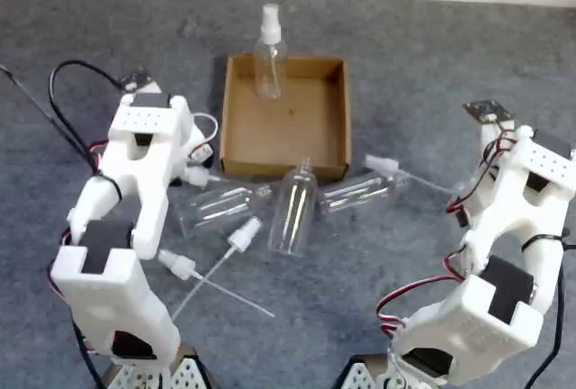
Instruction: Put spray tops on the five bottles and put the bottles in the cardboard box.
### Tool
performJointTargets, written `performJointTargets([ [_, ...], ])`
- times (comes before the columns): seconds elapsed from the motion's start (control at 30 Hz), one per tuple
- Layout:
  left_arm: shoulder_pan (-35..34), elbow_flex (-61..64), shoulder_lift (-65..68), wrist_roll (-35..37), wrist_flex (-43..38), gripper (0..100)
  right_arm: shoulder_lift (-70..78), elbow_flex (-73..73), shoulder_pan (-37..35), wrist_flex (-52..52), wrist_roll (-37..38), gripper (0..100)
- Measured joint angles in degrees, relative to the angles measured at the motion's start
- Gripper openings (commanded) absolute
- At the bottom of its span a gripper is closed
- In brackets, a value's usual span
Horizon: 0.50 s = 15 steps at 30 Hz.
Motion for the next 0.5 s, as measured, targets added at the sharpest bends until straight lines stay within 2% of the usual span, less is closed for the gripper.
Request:
performJointTargets([
  [0.33, 0.0, -0.7, 5.5, -0.3, 0.0, 14, 0.0, 0.0, 0.0, 0.0, 0.0, 17.7],
  [0.4, -0.2, -1.7, 5.7, -4.7, 0.0, 11, 0.0, 0.0, 0.0, 0.0, 0.0, 17.7],
  [0.5, -1.6, -4.9, 6.2, -15.6, 0.0, 8, 0.0, 0.0, 0.0, 0.0, 0.0, 17.7],
])
